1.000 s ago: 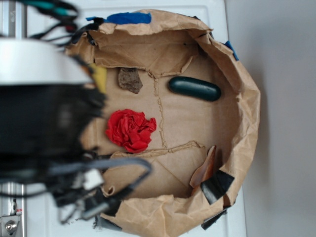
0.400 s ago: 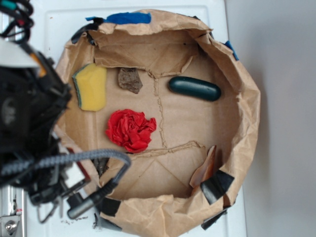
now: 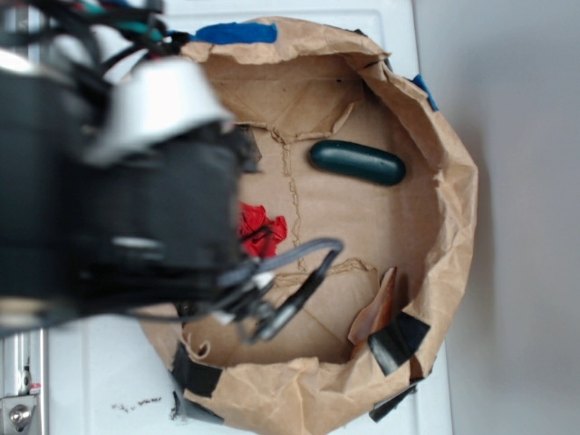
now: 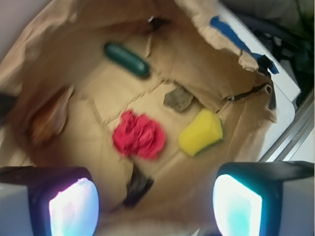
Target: Grab the green sponge.
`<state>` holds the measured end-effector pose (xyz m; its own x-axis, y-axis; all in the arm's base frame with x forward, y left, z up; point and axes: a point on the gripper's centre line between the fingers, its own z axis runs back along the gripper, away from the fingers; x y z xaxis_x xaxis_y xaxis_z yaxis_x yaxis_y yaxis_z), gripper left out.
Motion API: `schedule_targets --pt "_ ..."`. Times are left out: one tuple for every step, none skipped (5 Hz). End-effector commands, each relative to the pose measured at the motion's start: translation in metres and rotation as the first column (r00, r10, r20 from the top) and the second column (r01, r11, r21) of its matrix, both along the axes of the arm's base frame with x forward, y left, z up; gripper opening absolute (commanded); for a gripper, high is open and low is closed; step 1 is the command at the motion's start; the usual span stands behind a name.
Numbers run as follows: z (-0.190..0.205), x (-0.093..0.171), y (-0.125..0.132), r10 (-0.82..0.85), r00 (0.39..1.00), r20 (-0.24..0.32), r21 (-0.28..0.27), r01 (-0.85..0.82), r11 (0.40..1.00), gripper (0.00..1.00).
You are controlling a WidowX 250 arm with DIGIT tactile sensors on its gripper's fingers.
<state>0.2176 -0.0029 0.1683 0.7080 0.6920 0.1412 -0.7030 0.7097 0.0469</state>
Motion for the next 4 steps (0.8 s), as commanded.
schedule_targets --pt "-0.042 -0.004 0.046 0.253 0.967 -0.021 0.019 -0.253 0.967 1.0" --pt "-0.06 0.008 0.049 0.207 0.977 -0.045 0.014 -0.207 0.978 1.0" --pt "-0.062 0.027 0.046 0.152 0.986 -0.063 -0.052 -0.155 0.987 1.0" --pt "-0.059 0.028 0.039 0.134 0.989 -0.064 -0.073 -0.138 0.988 1.0"
